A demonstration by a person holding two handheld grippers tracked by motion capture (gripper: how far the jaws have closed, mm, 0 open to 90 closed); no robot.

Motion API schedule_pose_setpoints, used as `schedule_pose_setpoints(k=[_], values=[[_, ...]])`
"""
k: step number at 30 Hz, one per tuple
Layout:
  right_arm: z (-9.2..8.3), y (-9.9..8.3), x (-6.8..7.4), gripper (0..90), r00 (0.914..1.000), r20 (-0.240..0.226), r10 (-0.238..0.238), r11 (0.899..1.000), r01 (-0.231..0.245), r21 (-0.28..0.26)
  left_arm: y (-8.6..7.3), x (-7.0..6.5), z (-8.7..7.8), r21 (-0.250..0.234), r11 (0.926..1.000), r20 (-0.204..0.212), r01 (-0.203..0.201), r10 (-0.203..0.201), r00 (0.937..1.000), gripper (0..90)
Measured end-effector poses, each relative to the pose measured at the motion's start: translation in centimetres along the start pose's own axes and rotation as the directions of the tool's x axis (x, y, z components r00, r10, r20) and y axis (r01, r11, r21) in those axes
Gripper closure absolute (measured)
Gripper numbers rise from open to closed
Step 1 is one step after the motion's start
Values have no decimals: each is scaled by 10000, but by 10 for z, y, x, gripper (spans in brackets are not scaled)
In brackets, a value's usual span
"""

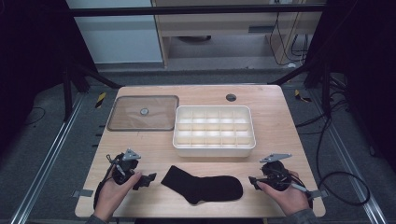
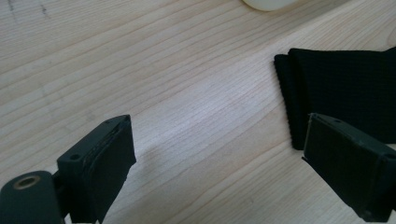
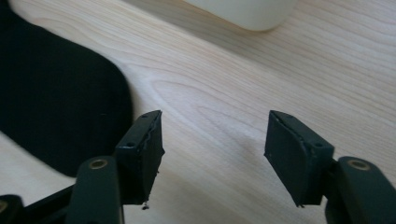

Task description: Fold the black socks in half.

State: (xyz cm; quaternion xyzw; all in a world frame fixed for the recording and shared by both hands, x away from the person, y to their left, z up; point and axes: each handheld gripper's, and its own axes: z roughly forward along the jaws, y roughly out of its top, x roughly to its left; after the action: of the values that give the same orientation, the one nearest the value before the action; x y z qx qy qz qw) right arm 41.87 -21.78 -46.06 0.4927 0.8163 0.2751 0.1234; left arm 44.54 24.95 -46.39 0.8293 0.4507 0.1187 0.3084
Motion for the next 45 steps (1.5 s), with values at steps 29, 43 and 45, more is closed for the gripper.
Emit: schedule_pose_setpoints(k=[29, 43, 45], values=[[14, 27, 38, 540, 9900, -1230, -687, 9908, 821, 1072, 31, -43, 14, 987, 9872, 306, -1255, 1231, 9919, 85], [29, 24, 46, 763, 9884, -1177, -958, 9850, 1111, 1318, 33, -44, 17, 1018, 9887, 216, -1097, 1081, 9939, 250], [29, 24, 46, 852, 9868, -1256, -1021, 9831, 1195, 1391, 33, -44, 19, 1122, 9872, 238, -1129, 1110, 9935, 280]])
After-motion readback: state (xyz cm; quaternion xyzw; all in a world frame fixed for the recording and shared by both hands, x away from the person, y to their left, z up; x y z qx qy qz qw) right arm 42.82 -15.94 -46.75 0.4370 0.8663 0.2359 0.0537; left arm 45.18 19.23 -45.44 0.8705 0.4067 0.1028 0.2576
